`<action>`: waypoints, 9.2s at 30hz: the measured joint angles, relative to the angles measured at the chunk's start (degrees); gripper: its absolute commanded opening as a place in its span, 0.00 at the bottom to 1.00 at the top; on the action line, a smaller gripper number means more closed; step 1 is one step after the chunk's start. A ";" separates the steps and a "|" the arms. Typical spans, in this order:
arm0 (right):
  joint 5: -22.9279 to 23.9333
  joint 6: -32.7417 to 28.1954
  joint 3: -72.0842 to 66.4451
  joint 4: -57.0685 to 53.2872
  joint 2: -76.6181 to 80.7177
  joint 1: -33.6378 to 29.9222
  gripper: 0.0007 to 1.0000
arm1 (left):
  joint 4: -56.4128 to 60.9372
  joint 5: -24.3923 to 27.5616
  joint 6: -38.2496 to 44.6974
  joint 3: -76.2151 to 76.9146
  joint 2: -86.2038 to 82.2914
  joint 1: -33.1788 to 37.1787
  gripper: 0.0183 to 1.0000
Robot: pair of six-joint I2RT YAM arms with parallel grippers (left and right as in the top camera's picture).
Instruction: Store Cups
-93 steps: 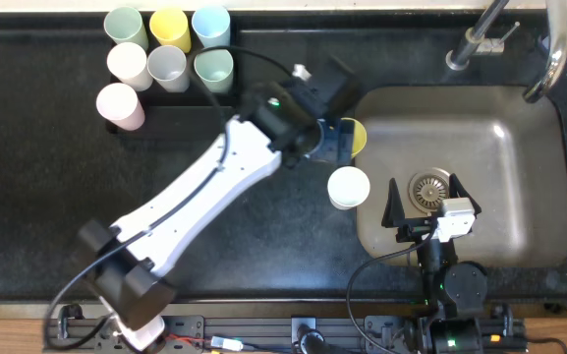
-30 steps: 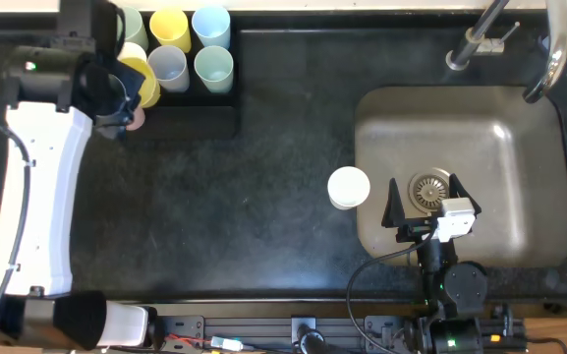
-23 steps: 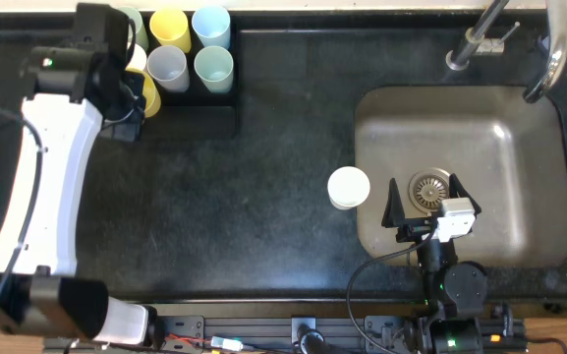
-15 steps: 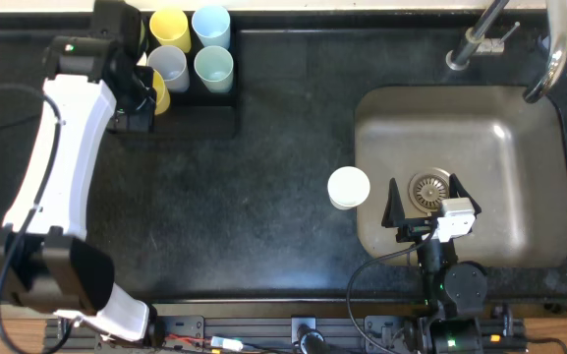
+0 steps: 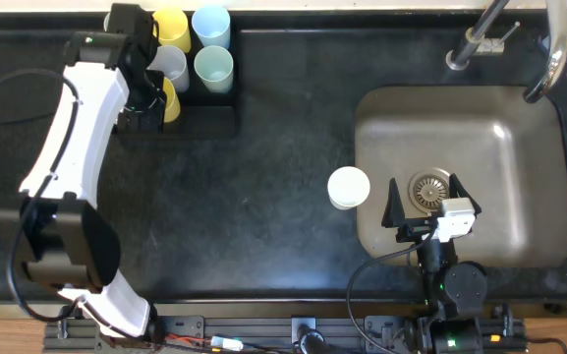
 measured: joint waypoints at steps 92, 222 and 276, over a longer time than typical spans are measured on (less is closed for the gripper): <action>0.00 -0.02 0.00 -0.04 0.00 0.00 1.00 | 66.27 6.86 89.07 -96.48 -107.14 0.52 1.00; -7.30 9.49 126.40 -75.80 105.59 24.81 0.04 | 66.18 6.84 89.07 -96.48 -107.14 0.52 1.00; 1.05 19.63 138.03 -72.50 137.79 34.40 0.35 | 66.20 6.86 89.07 -96.48 -107.14 0.52 1.00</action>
